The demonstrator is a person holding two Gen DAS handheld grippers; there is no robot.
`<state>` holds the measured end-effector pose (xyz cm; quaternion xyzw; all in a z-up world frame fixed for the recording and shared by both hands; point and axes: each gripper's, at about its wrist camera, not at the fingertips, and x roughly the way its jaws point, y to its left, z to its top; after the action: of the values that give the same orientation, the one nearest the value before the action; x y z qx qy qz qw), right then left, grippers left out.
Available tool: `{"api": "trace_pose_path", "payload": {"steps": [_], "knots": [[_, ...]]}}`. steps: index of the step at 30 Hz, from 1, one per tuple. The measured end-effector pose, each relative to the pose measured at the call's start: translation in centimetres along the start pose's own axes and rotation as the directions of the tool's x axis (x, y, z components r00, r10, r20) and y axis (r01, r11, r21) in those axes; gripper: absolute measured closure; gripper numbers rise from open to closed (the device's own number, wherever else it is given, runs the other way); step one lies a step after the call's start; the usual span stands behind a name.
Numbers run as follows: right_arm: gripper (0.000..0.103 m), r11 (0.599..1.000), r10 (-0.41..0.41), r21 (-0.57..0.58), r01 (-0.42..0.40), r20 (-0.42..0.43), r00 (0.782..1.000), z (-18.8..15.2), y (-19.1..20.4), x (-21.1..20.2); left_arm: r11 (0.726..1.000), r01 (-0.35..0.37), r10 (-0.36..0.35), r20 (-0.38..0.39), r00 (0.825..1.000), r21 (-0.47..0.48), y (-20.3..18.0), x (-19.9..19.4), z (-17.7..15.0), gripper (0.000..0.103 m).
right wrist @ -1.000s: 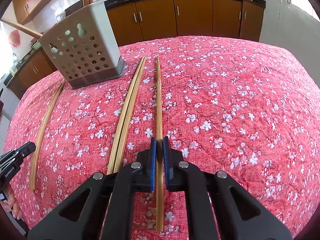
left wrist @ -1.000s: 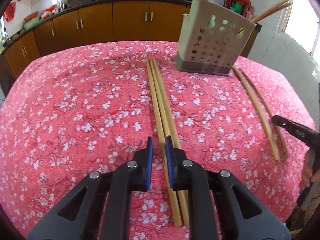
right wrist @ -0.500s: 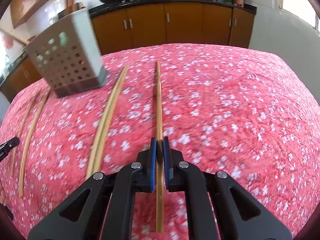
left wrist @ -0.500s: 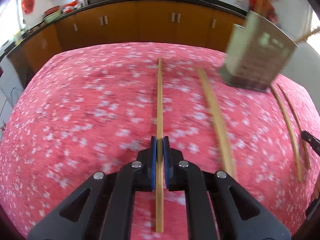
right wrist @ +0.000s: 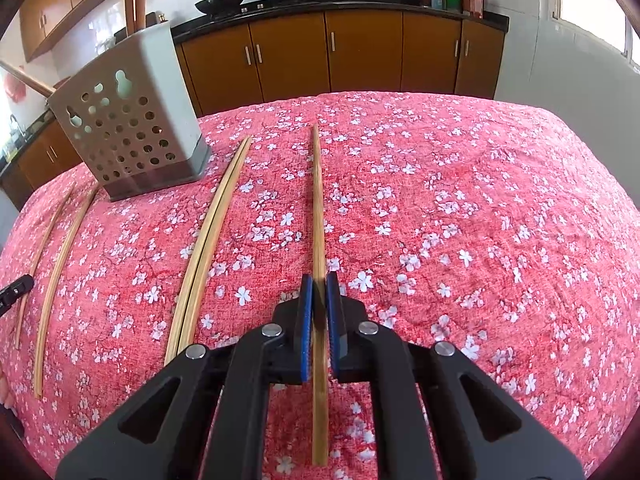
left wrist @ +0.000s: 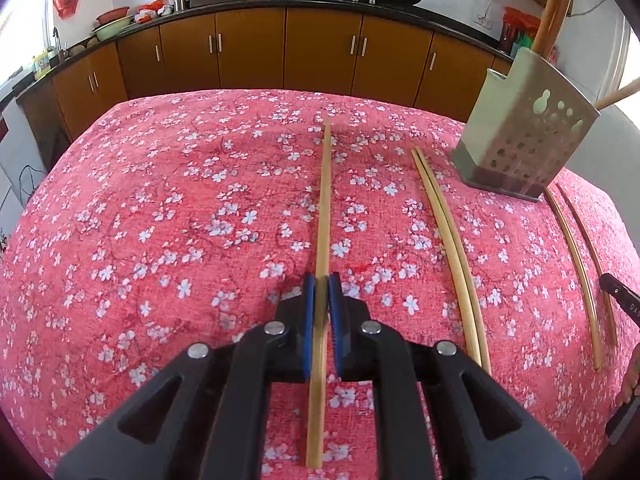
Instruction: Organize utensils
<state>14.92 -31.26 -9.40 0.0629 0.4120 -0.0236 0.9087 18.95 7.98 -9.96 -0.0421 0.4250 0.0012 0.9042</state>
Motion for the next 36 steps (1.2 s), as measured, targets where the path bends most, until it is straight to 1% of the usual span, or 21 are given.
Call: {"api": "trace_pose_path", "payload": {"steps": [7,14,36], "knots": [[0.095,1.0,-0.007,-0.007,0.007,0.0,1.0,0.0,0.16,0.01,1.0,-0.011,0.011,-0.001,1.0,0.006,-0.24,0.04,0.02,0.091],[0.095,1.0,-0.01,-0.013,0.01,-0.001,1.0,0.04,0.26,0.05,1.0,-0.001,0.001,-0.001,1.0,-0.001,-0.14,0.0,0.04,0.091],[0.095,1.0,-0.01,-0.013,0.01,-0.001,1.0,0.05,0.3,0.13,1.0,-0.001,0.001,-0.001,1.0,-0.002,-0.19,0.0,0.07,0.091]]}}
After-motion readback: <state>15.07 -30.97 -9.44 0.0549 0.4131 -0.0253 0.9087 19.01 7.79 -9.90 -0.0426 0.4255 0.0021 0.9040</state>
